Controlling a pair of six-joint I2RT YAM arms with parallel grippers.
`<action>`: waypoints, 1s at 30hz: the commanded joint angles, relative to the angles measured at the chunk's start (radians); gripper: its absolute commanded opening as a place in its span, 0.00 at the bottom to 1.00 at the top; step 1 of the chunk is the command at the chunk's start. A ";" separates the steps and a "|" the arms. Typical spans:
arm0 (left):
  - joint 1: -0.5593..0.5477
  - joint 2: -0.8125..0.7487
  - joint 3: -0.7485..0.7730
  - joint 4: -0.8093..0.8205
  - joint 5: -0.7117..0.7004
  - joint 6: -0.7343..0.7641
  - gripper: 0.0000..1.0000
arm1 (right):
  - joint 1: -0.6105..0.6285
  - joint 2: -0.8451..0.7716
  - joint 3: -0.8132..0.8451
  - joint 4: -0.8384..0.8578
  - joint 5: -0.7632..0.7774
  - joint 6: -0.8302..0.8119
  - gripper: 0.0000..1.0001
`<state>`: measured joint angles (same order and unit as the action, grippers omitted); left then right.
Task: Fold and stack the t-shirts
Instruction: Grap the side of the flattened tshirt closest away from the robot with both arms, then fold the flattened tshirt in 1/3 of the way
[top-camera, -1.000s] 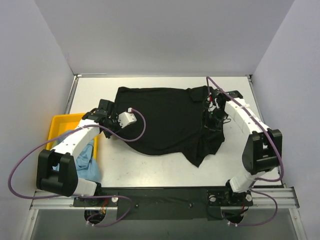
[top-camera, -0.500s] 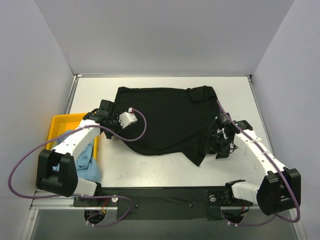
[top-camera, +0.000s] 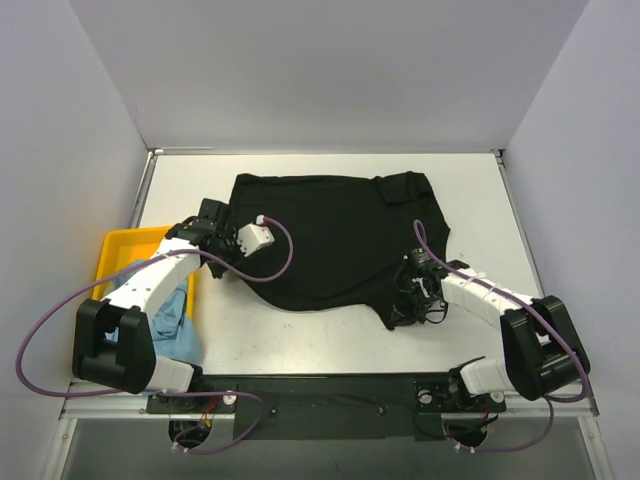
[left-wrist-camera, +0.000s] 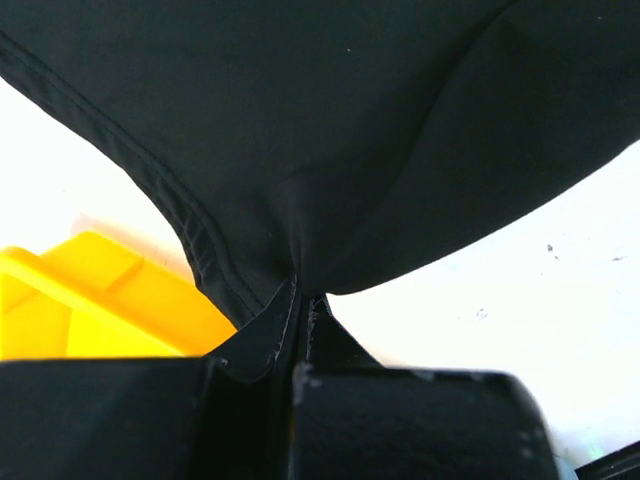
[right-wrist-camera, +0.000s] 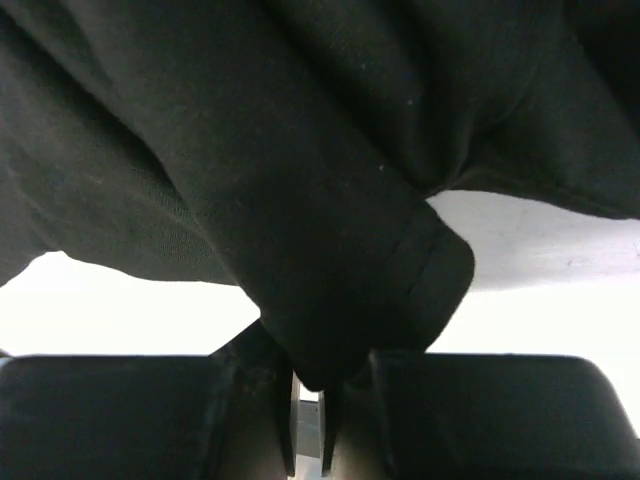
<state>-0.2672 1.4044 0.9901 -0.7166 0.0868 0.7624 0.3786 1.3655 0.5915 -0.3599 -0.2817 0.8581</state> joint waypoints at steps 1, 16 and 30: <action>-0.001 -0.042 0.055 -0.087 0.005 -0.012 0.00 | -0.017 -0.054 -0.016 0.003 0.016 0.039 0.00; -0.001 -0.125 0.116 -0.242 0.013 -0.054 0.00 | -0.210 -0.321 0.396 -0.412 0.070 -0.356 0.00; 0.023 0.264 0.298 -0.106 -0.110 -0.048 0.00 | -0.179 0.391 1.048 -0.453 0.041 -0.720 0.00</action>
<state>-0.2588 1.6238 1.2243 -0.8806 0.0257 0.7235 0.1650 1.6764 1.5246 -0.7460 -0.2546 0.2413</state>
